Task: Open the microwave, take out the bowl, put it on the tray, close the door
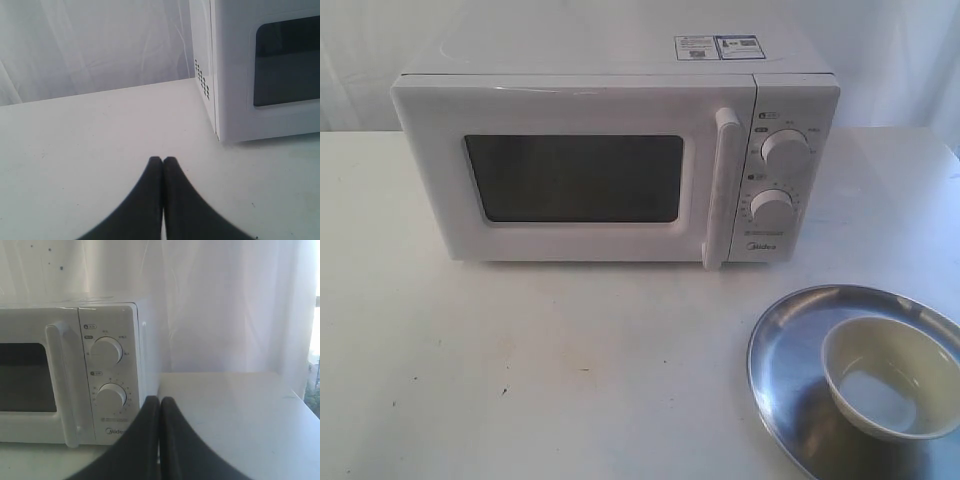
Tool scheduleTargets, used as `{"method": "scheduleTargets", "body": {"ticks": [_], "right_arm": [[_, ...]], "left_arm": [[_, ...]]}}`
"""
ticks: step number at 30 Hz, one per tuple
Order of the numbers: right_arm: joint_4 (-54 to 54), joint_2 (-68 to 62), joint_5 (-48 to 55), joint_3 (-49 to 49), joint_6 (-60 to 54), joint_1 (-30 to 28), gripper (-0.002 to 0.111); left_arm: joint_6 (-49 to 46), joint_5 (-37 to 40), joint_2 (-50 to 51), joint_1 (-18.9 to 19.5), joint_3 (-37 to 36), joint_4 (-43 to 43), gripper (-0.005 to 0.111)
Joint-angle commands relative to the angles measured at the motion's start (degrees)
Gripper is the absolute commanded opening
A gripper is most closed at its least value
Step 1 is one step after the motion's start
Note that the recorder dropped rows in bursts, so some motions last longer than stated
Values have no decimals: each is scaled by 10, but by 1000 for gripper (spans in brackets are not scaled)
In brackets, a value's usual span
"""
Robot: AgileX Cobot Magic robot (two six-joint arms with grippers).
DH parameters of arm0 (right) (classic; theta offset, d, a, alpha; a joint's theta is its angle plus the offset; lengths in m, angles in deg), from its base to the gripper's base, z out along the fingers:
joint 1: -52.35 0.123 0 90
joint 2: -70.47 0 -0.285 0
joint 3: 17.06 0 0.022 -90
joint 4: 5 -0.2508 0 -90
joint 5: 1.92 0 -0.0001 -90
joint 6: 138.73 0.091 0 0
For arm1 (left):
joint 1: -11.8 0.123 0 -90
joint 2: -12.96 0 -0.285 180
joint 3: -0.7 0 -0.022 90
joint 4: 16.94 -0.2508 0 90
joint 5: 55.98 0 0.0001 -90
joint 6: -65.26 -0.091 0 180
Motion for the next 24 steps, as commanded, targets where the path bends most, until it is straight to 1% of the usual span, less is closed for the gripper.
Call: {"method": "scheduleTargets", "body": {"ticks": [1, 3, 4, 5, 7, 8, 10, 15, 19, 24], "right_arm": [[-164, 3, 16, -3, -153, -5, 0], [-356, 3, 26, -3, -366, -5, 0], [-435, 3, 24, -3, -462, -5, 0], [-548, 3, 11, -3, -596, -5, 0], [-667, 3, -8, -3, -735, -5, 0], [-726, 3, -21, -3, -780, -5, 0], [-767, 3, -39, -3, -801, -5, 0], [-775, 3, -40, -3, -812, -5, 0], [-836, 3, -33, -3, -877, -5, 0], [-855, 3, -33, -3, -897, -4, 0]], "left_arm": [[0, -2, -1, 0, 2, 5, 0], [0, -2, -1, 0, 2, 5, 0], [0, -2, -1, 0, 2, 5, 0], [0, -2, -1, 0, 2, 5, 0], [0, -2, -1, 0, 2, 5, 0], [0, -2, -1, 0, 2, 5, 0], [0, -2, -1, 0, 2, 5, 0], [0, -2, -1, 0, 2, 5, 0], [0, -2, -1, 0, 2, 5, 0], [0, -2, -1, 0, 2, 5, 0]]}}
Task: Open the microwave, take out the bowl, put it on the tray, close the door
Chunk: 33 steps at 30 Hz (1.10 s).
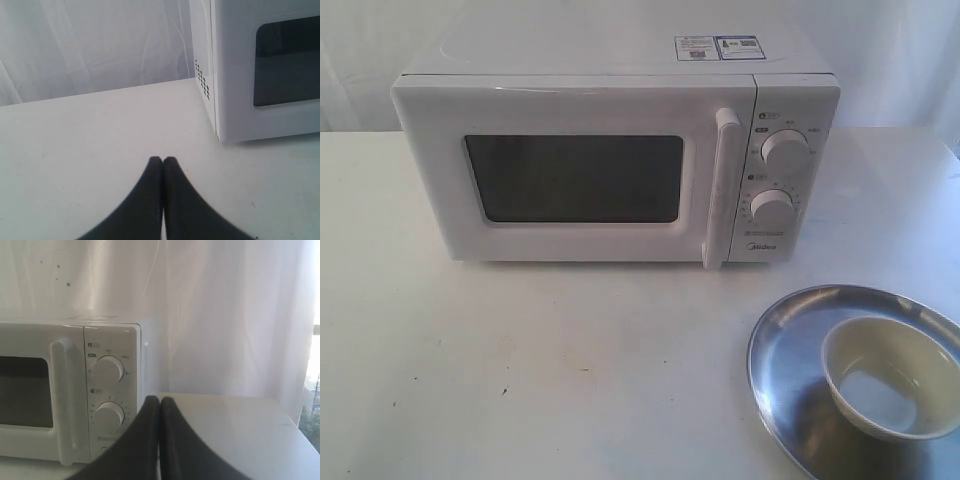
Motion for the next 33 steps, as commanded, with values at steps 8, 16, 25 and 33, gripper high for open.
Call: {"method": "scheduleTargets", "body": {"ticks": [8, 16, 25, 33], "right_arm": [[-54, 3, 12, -3, -70, -4, 0], [-55, 3, 12, -3, -71, -4, 0], [-102, 3, 12, -3, -129, -4, 0], [-102, 3, 9, -3, -130, -4, 0]], "left_arm": [[0, -2, -1, 0, 2, 5, 0], [0, -2, -1, 0, 2, 5, 0], [0, -2, -1, 0, 2, 5, 0], [0, -2, -1, 0, 2, 5, 0]]}}
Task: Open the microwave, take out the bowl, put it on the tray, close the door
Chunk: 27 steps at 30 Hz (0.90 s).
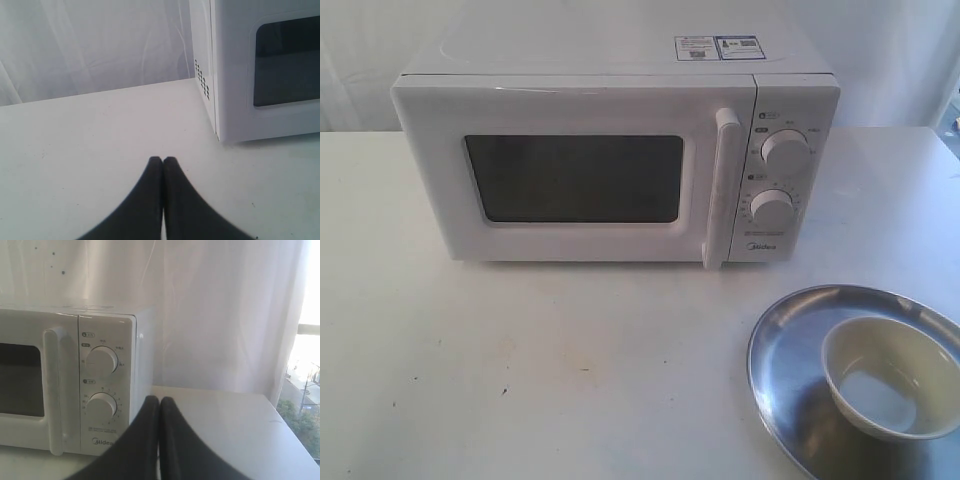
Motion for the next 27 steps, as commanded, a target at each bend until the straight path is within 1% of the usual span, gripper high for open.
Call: {"method": "scheduleTargets", "body": {"ticks": [1, 7, 27], "right_arm": [[-5, 3, -6, -3, -6, -4, 0], [-5, 3, 17, -3, -6, -4, 0], [-5, 3, 17, -3, -6, -4, 0]], "left_arm": [[0, -2, -1, 0, 2, 5, 0], [0, -2, -1, 0, 2, 5, 0], [0, -2, -1, 0, 2, 5, 0]]}}
